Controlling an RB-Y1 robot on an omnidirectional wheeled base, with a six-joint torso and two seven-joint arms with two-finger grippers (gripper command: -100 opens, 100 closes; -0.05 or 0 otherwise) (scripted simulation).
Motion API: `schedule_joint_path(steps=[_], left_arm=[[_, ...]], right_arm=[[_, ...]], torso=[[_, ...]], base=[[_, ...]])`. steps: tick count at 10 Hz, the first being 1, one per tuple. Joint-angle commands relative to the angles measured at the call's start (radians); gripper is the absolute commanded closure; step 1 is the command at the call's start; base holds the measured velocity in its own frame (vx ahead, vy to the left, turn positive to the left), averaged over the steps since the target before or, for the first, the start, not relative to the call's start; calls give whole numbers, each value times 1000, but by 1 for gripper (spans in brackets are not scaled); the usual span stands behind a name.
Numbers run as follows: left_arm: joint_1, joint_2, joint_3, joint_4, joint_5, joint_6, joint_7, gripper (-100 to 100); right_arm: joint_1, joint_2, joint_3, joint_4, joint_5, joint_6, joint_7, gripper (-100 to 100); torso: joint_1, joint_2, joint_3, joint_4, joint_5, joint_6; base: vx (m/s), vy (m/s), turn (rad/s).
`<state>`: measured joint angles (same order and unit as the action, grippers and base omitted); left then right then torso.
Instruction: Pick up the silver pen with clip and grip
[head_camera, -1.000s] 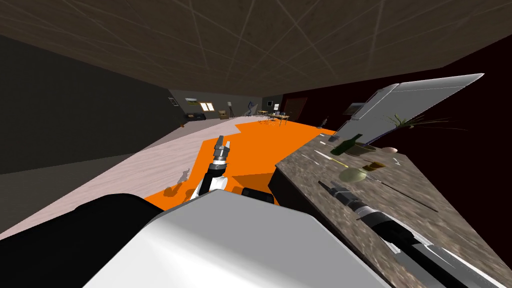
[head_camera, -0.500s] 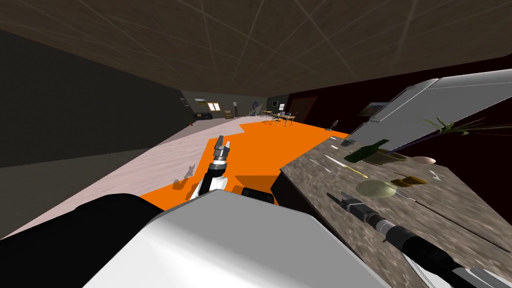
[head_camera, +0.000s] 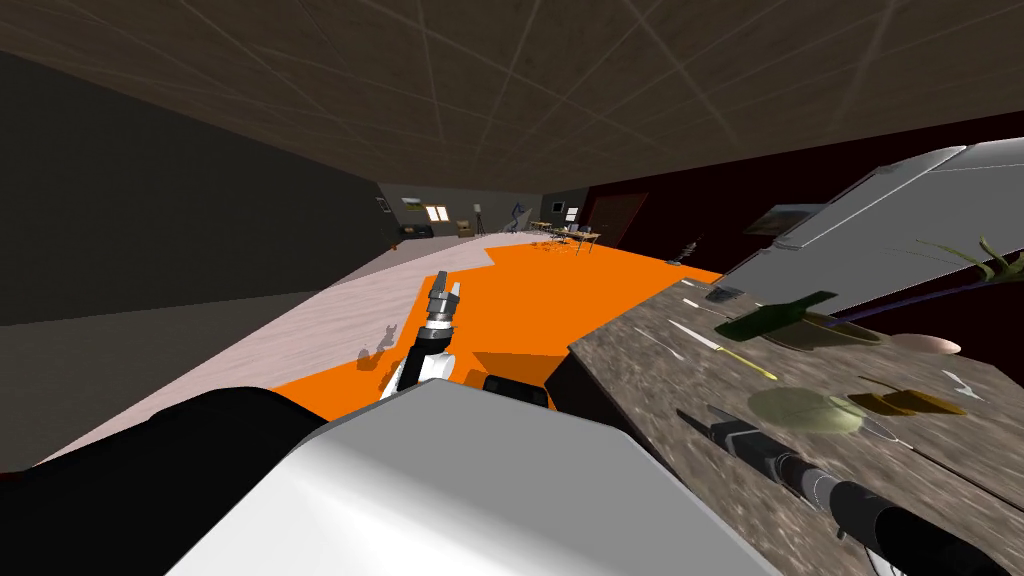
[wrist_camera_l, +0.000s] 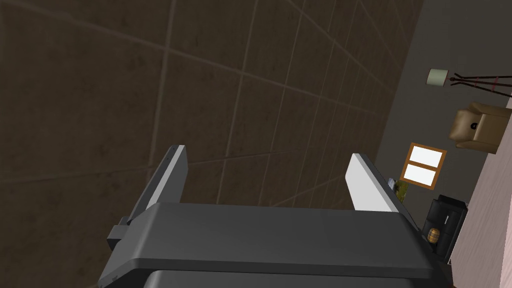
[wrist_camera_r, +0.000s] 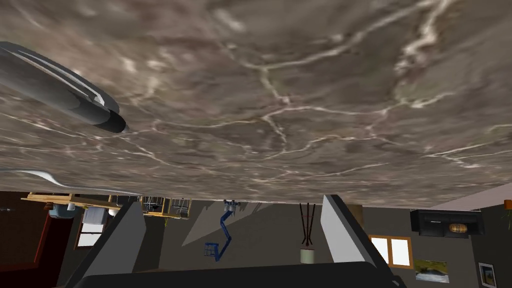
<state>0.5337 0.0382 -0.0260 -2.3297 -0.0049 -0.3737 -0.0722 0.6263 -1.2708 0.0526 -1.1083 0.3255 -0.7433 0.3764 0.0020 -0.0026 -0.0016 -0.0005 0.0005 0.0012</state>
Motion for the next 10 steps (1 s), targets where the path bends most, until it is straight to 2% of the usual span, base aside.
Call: schedule_joint_path(steps=[1,2,4,5,7,8,10], left_arm=[[0,0,0,0,0,0,0,0],[0,0,0,0,0,0,0,0],[0,0,0,0,0,0,0,0],[0,0,0,0,0,0,0,0],[0,0,0,0,0,0,0,0],[0,0,0,0,0,0,0,0],[0,0,0,0,0,0,0,0]], right_arm=[[20,-50,37,43,12,-6,7,-100],[20,-53,37,43,12,-6,7,-100],[41,-120,110,116,32,-27,18,-100],[41,-133,114,121,32,-27,18,-100],[63,-191,192,186,51,-45,28,-100],[63,-196,198,186,51,-45,28,-100],[85,-239,275,236,68,-59,37,-100]], torso=[[0,0,0,0,0,0],[0,0,0,0,0,0],[0,0,0,0,0,0],[1,-2,-1,0,0,0],[0,-1,-1,0,0,0],[0,-2,-1,0,0,0],[-1,-1,-1,0,0,0]], base=[[51,23,126],[47,17,59],[70,25,147],[76,18,63],[74,21,126],[64,8,44],[78,1,104]])
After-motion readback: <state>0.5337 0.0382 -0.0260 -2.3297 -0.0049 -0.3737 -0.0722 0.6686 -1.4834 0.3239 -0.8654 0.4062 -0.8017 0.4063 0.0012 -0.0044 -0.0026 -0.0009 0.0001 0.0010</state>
